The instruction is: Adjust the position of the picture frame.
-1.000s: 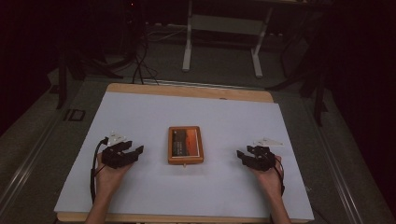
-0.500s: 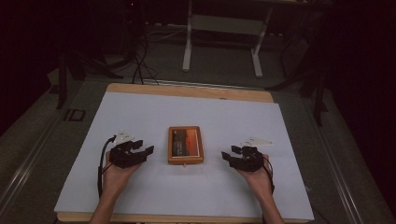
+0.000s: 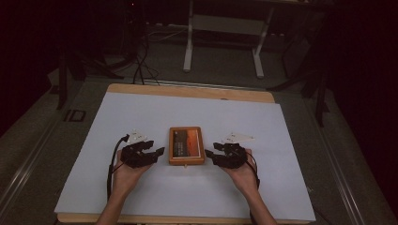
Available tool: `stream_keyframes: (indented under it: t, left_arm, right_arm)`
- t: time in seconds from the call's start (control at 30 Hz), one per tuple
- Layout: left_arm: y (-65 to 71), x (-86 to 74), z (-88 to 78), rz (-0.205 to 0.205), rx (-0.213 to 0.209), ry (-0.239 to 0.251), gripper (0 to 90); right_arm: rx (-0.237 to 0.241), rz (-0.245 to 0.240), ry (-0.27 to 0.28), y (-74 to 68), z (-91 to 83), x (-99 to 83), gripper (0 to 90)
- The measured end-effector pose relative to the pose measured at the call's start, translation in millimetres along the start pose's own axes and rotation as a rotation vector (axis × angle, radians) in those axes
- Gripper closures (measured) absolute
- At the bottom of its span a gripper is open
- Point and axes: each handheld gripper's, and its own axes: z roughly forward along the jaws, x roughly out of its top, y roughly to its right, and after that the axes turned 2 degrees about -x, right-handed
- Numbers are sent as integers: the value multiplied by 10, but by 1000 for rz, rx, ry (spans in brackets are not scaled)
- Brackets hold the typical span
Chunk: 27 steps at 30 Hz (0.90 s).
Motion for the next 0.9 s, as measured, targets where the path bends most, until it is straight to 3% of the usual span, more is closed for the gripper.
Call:
stream_keyframes:
  t: [0.43, 0.57, 0.9]
  left_arm:
    - [35, 3, 49, 16, -24, -21, 441]
    - [21, 32, 66, 23, -26, -23, 442]
    - [-7, 116, 142, 25, -26, -35, 446]
  right_arm:
    - [43, 8, -35, -179, 110, -39, 363]
    - [27, 22, -38, -205, 120, -108, 306]
    - [4, 0, -67, -318, 180, -296, 311]
